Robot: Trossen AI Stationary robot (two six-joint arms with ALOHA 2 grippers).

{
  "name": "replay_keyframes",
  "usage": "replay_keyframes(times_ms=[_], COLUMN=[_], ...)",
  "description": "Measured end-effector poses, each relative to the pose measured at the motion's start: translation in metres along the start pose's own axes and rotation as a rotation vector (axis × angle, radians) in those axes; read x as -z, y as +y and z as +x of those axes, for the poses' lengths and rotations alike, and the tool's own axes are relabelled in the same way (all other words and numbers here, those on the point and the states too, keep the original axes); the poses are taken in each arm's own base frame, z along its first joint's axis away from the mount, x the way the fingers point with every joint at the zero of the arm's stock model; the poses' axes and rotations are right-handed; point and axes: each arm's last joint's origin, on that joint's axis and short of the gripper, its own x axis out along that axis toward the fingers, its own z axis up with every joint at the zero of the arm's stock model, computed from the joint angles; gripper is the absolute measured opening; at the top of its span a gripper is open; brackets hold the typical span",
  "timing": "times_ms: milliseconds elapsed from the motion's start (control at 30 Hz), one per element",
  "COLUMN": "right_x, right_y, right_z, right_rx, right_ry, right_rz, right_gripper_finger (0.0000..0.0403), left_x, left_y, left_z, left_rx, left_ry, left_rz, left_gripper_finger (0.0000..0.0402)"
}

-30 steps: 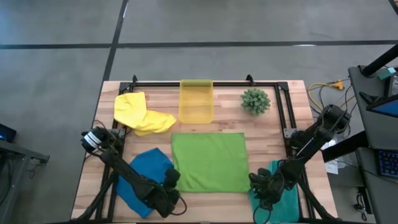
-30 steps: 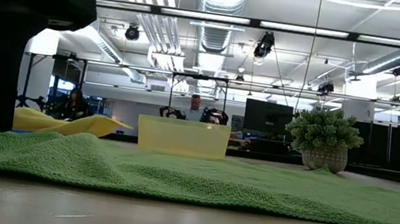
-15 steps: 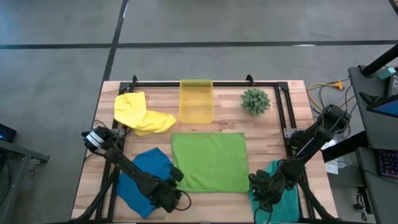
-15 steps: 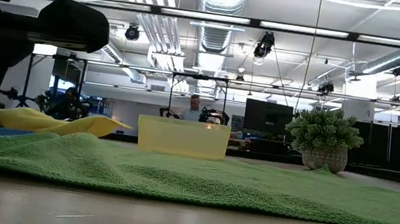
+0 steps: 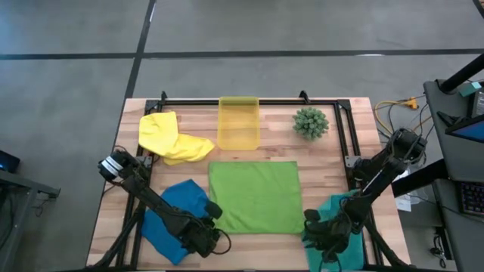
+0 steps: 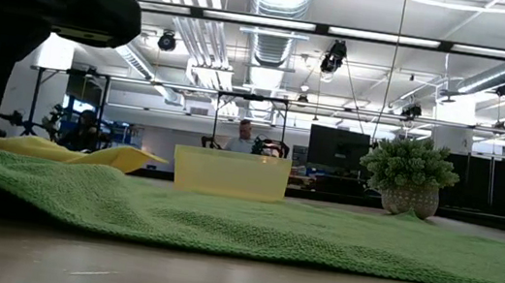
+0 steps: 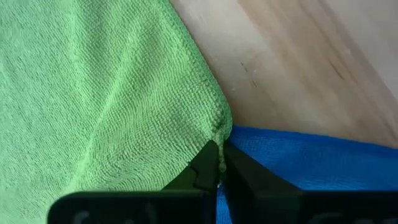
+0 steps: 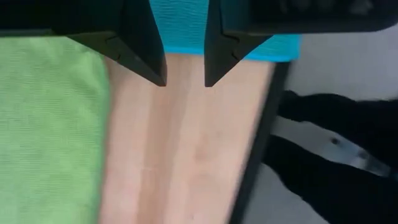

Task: Fold microfiber towels
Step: Fold the green microfiber cloth

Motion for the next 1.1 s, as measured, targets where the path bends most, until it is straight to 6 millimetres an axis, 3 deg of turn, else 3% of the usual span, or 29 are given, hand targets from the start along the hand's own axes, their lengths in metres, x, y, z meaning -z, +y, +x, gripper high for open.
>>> replay_keyframes(times_ms=[300, 500, 733, 1100], right_x=[0.007, 0.015, 0.021, 0.006], right_y=[-0.007, -0.014, -0.021, -0.011], right_z=[0.01, 0.012, 0.011, 0.007], right_rx=[0.143, 0.206, 0.266, 0.27], right_ry=[-0.005, 0.075, 0.148, 0.073], right_rz=[-0.154, -0.182, -0.21, -0.202], right_gripper_finger=[0.0163, 0.0165, 0.0125, 0.0015], left_x=[-0.001, -0.001, -0.001, -0.001], left_y=[-0.001, -0.001, -0.001, -0.001], left_z=[0.0, -0.001, -0.001, -0.001], left_rx=[0.019, 0.026, 0.026, 0.027], left_ry=[-0.005, -0.007, -0.007, -0.007], left_rz=[-0.086, -0.088, -0.089, -0.089], left_gripper_finger=[0.0, 0.0, 0.0, 0.0])
